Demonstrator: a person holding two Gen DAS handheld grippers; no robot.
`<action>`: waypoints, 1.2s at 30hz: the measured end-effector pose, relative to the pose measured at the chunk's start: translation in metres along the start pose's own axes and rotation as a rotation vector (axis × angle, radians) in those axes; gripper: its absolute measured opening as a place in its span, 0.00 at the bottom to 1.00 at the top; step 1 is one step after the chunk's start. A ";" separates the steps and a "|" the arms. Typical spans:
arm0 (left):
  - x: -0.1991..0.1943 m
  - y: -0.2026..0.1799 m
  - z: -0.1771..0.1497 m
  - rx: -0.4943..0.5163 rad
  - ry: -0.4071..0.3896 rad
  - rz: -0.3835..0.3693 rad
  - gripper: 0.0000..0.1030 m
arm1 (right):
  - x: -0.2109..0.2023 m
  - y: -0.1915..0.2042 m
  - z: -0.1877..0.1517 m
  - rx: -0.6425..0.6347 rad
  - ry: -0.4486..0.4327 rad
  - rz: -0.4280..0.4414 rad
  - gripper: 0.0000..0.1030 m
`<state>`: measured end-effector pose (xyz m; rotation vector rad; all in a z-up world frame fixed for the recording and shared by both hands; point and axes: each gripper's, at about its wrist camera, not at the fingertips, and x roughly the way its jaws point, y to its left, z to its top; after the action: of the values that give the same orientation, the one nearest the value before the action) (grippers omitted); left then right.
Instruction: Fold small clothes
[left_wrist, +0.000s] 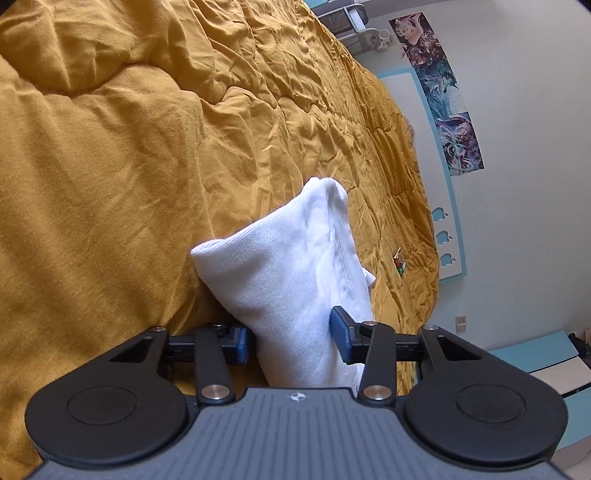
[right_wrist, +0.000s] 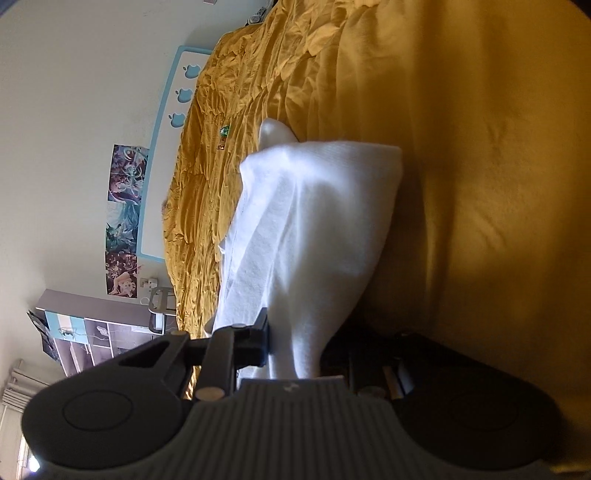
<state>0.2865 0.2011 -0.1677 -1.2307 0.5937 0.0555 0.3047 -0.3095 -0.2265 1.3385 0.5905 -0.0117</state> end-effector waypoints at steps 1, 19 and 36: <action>0.000 0.001 0.000 -0.001 -0.004 0.012 0.12 | -0.001 -0.001 0.001 0.012 0.000 0.012 0.13; -0.062 -0.021 0.002 -0.124 0.029 0.054 0.03 | -0.062 0.037 0.017 0.088 0.078 0.089 0.00; -0.167 0.032 -0.036 0.004 0.109 0.117 0.03 | -0.200 0.021 -0.036 -0.142 0.130 -0.106 0.00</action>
<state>0.1196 0.2256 -0.1274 -1.2001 0.7604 0.0859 0.1268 -0.3352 -0.1296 1.1754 0.7584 0.0302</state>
